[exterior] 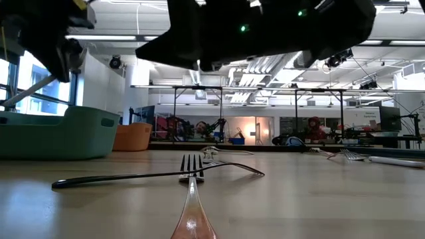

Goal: Sort silverware by color (type)
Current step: Put the white fork into the green bin

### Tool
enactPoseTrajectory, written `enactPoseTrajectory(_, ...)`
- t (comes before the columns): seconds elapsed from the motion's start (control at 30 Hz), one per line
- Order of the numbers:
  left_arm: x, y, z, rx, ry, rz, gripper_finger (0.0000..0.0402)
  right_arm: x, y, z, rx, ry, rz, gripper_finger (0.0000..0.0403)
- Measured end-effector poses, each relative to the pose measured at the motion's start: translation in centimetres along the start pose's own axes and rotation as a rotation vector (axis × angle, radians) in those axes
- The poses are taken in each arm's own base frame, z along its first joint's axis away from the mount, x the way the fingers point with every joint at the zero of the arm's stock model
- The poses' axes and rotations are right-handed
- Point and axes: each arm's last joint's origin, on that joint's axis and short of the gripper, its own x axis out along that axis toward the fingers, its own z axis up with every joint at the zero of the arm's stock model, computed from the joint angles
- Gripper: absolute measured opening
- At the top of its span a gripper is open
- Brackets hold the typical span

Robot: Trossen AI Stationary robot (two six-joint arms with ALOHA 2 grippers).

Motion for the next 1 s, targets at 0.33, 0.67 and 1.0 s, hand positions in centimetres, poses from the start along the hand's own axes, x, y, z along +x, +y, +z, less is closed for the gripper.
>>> enactPoseTrajectory(0.33, 3.2, 0.3, 1.3, -0.04, 0.215, 0.037, 0.0009, -1.9, 3.1, 1.2, -0.105, -0.05, -0.035, 0.0)
enactPoseTrajectory(0.67, 6.3, 1.4, 1.9, -0.04, 0.326, 0.028, 0.0009, -2.6, 4.0, 1.9, -0.152, -0.096, -0.035, 0.0)
enactPoseTrajectory(1.0, 8.2, 1.8, 1.9, -0.069, 0.395, 0.012, 0.0009, -2.6, 4.0, 1.9, -0.152, -0.097, -0.036, 0.0)
